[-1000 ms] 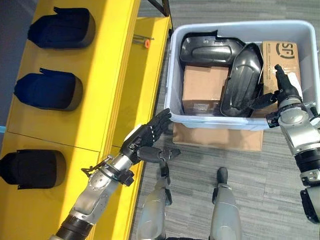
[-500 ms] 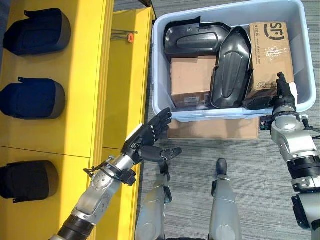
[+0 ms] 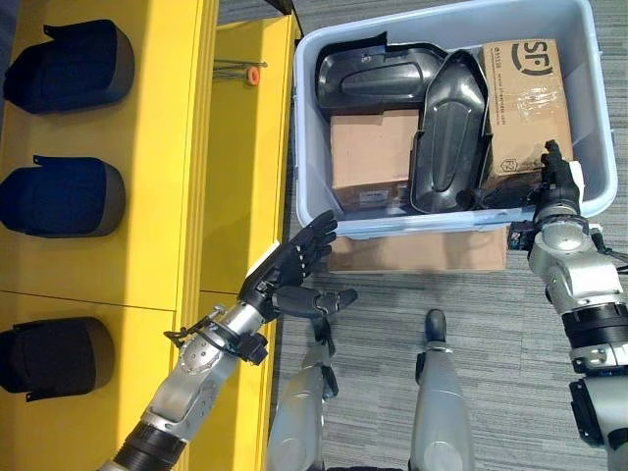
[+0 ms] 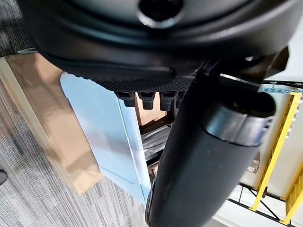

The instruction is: Move parts from the plastic box to the shelf.

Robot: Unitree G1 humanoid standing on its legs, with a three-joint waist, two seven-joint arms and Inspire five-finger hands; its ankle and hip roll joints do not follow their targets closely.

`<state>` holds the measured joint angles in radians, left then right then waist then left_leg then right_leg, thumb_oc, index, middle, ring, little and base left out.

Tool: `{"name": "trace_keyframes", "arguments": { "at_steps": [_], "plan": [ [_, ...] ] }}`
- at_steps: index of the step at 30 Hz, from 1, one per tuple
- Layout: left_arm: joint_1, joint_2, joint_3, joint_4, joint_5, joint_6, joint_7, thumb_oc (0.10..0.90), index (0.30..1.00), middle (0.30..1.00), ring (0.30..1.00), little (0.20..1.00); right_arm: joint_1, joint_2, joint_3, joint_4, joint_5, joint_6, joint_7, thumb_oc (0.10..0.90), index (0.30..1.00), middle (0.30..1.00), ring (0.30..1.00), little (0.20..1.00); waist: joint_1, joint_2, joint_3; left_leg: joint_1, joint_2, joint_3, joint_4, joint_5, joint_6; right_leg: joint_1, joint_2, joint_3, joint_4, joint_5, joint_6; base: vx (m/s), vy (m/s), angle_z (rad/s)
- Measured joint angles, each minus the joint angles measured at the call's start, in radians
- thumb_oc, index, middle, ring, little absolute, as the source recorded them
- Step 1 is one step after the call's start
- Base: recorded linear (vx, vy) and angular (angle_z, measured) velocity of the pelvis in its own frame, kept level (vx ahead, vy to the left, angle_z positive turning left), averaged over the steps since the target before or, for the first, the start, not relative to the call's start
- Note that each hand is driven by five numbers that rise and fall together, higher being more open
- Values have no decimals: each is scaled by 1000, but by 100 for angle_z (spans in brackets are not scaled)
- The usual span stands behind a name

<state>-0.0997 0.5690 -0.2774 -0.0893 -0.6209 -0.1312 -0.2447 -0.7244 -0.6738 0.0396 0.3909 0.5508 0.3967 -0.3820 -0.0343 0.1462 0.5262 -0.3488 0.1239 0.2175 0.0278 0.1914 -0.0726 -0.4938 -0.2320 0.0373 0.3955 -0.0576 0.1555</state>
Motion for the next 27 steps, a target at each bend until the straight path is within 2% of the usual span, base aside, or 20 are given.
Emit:
{"name": "trace_keyframes", "arguments": {
  "at_steps": [6, 11, 16, 20, 23, 27],
  "plan": [
    [-3, 0, 0, 0, 1, 0, 0, 900, 1000, 1000, 1000, 1000, -12, 17, -14, 13, 181, -34, -2, 900, 1000, 1000, 1000, 1000, 0, 0, 0, 0, 5, -5, 1, 6, -2, -3, 6, -1, 13, -2, -3, 0, 0, 0],
    [-3, -1, 0, 0, 5, 0, -1, 900, 1000, 1000, 1000, 1000, -31, 67, -12, 8, 271, -32, -5, 900, 1000, 1000, 1000, 1000, 4, 0, 0, 0, 13, -8, 1, 9, -1, -12, 14, -2, 29, -7, -12, 0, 0, 0],
    [0, -4, 0, 0, 7, 0, -1, 900, 1000, 1000, 1000, 1000, -36, 90, -14, 7, 429, -57, -77, 900, 1000, 1000, 1000, 1000, 4, 1, 0, -1, 20, -7, 1, 14, 1, -23, 21, 1, 46, -11, -20, 2, 2, -1],
    [1, -6, -1, 0, 8, 0, 0, 900, 1000, 1000, 1000, 1000, -32, 123, -6, -9, 434, -90, -106, 900, 1000, 1000, 1000, 1000, -5, 1, -1, -1, 25, -6, -1, 13, 0, -24, 27, 1, 44, -9, -20, 8, 7, -2],
    [-1, -7, 1, 0, 9, -1, 4, 900, 1000, 1000, 1000, 1000, 12, 142, 25, -109, 425, -85, -114, 900, 1000, 1000, 1000, 1000, -13, 1, -1, -13, 28, -7, -1, 13, 0, -36, 30, 0, 45, -9, -21, 0, 0, 0],
    [-19, -38, 2, 1, 31, 0, 22, 900, 1000, 1000, 1000, 1000, 15, 170, 47, -125, 394, -79, -150, 900, 1000, 1000, 1000, 1000, -15, 1, -1, -16, 30, -7, 1, 19, -9, -39, 34, 0, 47, -9, -22, 0, 0, 0]
  ]
}}
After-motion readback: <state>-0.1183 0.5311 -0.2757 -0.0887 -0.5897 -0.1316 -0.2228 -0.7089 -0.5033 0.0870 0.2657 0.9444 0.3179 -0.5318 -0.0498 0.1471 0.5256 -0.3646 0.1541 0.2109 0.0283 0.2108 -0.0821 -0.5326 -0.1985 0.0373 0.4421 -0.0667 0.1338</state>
